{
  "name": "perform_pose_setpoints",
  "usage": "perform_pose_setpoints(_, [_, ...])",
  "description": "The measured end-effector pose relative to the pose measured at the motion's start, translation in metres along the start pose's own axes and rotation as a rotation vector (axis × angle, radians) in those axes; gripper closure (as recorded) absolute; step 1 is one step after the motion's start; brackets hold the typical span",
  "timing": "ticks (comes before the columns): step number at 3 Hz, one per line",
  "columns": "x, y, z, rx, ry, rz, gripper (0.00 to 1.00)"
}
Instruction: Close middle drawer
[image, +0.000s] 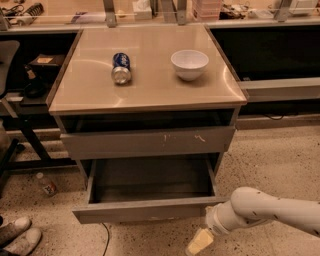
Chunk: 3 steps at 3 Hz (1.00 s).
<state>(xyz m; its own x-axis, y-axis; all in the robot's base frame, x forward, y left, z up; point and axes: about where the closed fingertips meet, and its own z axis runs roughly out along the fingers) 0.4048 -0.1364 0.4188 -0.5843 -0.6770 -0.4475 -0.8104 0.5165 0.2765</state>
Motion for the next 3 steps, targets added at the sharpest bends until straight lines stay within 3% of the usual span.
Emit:
perform_pose_setpoints(1, [0.0,0.0,0.0,0.0,0.0,0.0,0.0])
perform_pose_setpoints(2, [0.0,0.0,0.0,0.0,0.0,0.0,0.16])
perform_pose_setpoints(3, [0.0,0.0001,0.0001,0.0,0.0,0.0,0.4])
